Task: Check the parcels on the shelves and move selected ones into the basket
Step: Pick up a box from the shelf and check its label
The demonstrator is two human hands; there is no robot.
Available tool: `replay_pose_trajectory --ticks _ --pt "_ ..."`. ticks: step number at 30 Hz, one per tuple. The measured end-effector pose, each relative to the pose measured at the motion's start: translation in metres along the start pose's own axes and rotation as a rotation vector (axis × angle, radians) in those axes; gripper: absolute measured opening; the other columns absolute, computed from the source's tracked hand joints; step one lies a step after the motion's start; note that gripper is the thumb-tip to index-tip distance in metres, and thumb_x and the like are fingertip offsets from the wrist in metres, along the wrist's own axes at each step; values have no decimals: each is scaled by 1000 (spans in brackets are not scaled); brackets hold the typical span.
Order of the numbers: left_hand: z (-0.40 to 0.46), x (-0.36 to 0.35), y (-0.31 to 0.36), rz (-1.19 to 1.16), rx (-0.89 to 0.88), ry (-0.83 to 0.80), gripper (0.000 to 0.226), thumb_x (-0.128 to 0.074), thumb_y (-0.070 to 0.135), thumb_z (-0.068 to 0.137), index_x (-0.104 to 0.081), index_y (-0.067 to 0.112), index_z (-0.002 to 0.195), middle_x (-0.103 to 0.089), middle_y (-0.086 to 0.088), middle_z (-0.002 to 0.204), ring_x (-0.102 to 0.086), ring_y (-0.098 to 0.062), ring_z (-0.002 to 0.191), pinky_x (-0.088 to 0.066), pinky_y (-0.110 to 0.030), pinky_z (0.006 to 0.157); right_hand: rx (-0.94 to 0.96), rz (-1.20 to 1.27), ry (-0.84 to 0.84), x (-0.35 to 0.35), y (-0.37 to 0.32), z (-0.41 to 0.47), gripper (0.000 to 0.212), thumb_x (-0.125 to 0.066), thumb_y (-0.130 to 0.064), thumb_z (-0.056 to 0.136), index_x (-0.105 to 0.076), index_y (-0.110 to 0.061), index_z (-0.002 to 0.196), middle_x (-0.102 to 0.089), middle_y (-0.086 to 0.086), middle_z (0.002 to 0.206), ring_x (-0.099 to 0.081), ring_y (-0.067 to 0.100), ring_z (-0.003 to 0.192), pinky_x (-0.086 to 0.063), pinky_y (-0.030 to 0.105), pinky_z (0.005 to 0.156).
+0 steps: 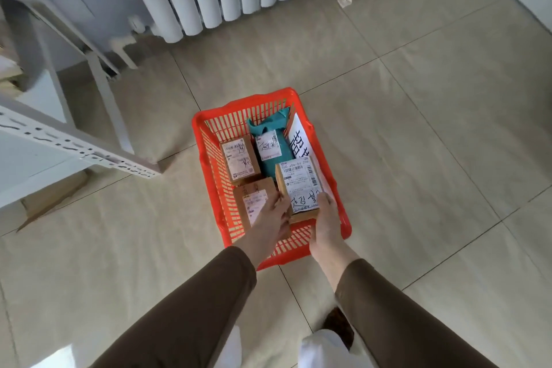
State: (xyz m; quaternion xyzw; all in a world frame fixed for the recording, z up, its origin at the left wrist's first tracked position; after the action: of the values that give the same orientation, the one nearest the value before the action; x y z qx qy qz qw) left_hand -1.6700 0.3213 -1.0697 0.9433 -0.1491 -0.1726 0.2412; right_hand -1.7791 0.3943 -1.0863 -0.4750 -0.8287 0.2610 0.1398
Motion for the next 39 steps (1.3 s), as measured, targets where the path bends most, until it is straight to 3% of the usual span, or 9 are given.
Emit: replay_pose_trajectory --ticks 2,6,10,14,16,20,25,34,39 --pt "26 6 -11 27 -1 1 34 -52 30 108 -52 23 142 -73 2 126 -71 -4 101 -54 -17 71 -17 97 12 -4 15 20 31 -50 -41 107 -51 -37 137 -73 4 121 -74 27 106 -61 45 83" --pt "70 17 -31 47 4 4 31 -50 28 109 -50 26 140 -72 8 120 -68 -1 98 -54 -15 70 -43 217 11 -12 45 59 52 -60 -38 102 -40 -35 150 -72 5 129 -72 28 112 -57 51 97" --pt "106 28 -39 71 -36 1 34 -54 31 107 -48 31 141 -70 7 129 -66 -5 109 -52 -29 99 -93 298 17 -14 61 88 51 -67 -35 99 -50 -25 146 -76 3 123 -74 22 109 -59 37 90" --pt "136 40 -47 160 -65 41 34 -61 33 104 -53 30 137 -69 4 133 -67 -15 119 -53 -35 106 -122 329 7 -18 74 112 45 -71 -31 96 -59 -18 138 -76 7 122 -72 26 115 -52 45 109" --pt "145 52 -39 358 -131 154 47 -69 41 96 -51 32 138 -65 2 139 -65 -18 120 -53 -44 107 -134 340 23 -18 79 122 46 -70 -31 97 -59 -16 139 -76 8 123 -71 26 116 -50 45 111" --pt "144 58 -3 884 -303 357 108 -82 53 79 -13 44 161 -23 2 164 -23 -27 152 -33 -57 120 -142 412 31 -10 81 134 40 -68 -29 98 -61 -15 135 -74 12 124 -70 30 114 -52 49 108" --pt "158 45 2 1161 -397 232 131 -82 62 74 12 45 162 4 12 174 17 -18 159 -4 -54 126 -162 401 56 3 88 132 32 -64 -27 101 -61 -18 131 -74 13 120 -71 32 108 -55 52 102" --pt "182 47 -4 1358 -400 206 122 -82 64 71 -11 33 165 -20 6 171 6 -22 159 -5 -49 127 -275 372 110 -4 115 157 53 -67 -26 99 -47 -18 147 -67 18 132 -64 42 122 -50 62 105" --pt "187 46 -7 1556 -467 274 118 -79 70 71 -19 27 163 3 -3 174 16 -29 159 10 -47 125 -276 301 191 2 123 167 53 -60 -21 103 -39 -26 151 -60 15 143 -54 43 135 -48 63 108"
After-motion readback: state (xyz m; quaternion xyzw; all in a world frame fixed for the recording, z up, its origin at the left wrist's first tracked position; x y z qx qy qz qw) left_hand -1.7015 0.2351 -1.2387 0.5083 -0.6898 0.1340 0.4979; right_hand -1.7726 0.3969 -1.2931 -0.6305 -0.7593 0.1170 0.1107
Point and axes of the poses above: each hand's wrist, its own z-axis towards the middle knuckle, its own x-axis out of the back of the hand, y = z × x, the point moved 10 cm from there along z, towards the middle knuckle
